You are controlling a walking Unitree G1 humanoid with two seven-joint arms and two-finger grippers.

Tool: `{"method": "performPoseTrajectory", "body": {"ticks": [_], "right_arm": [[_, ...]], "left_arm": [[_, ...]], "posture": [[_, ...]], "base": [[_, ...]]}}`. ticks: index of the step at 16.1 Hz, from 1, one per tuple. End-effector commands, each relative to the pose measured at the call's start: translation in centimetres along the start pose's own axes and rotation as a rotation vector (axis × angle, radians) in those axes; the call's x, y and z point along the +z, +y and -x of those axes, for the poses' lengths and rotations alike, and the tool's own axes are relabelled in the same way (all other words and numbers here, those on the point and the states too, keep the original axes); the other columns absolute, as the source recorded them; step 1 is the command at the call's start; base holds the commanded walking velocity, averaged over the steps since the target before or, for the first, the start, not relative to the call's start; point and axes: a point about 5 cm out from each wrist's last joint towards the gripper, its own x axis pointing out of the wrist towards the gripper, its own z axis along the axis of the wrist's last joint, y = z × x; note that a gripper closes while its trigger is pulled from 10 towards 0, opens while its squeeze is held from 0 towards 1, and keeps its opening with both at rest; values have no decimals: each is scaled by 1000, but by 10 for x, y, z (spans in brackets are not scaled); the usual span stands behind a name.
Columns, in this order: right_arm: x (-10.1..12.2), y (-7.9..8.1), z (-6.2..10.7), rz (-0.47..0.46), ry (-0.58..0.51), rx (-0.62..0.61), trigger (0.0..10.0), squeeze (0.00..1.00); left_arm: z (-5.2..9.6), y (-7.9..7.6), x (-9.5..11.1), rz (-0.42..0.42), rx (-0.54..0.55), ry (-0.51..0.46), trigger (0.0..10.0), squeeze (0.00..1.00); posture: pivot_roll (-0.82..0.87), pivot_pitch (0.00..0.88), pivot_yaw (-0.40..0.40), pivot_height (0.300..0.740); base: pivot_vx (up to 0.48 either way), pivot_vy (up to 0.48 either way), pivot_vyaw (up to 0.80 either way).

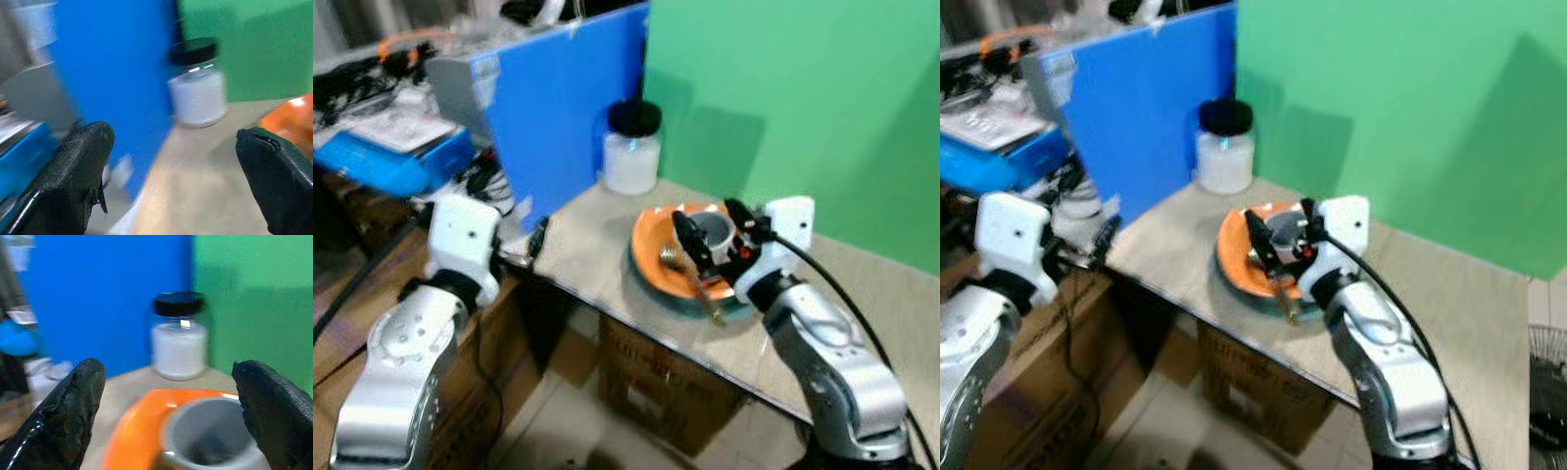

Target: Setting the table

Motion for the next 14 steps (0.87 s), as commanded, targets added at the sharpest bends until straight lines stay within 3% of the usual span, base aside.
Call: {"method": "performPoseTrajectory", "body": {"ticks": [1, 3, 7, 9, 12, 13, 14], "right_arm": [[0, -11, 5, 6, 17, -49, 10000, 0], [0, -22, 12, 67, 67, -53, 10000, 0], [7, -30, 16, 163, 179, 108, 10000, 0], [9, -29, 15, 217, 222, 203, 10000, 0], [14, -39, 17, 267, 266, 234, 10000, 0], [14, -44, 18, 284, 294, 236, 8863, 0], [12, -45, 18, 289, 313, 238, 5765, 0]], "left_arm": [[-5, -9, 2, 9, -70, -12, 10000, 0], [-7, -16, 4, 30, -168, -39, 10000, 0], [-4, -37, 7, 69, -412, -63, 10000, 0], [0, -42, 6, 67, -541, -48, 10000, 0], [3, -43, 0, 51, -633, -20, 10000, 0], [4, -43, -2, 45, -645, -10, 10000, 0], [4, -44, -3, 47, -658, -7, 10000, 0]], "posture": [[173, 0, 43, 740], [142, 0, 66, 740], [130, 0, 66, 740], [132, 0, 60, 740], [133, 0, 47, 740], [129, 0, 47, 740], [129, 0, 47, 740]], "base": [[296, 0, 0], [137, 0, 0], [0, 0, 0], [0, 0, 0], [0, 0, 0], [0, 0, 0], [0, 0, 0]]}}
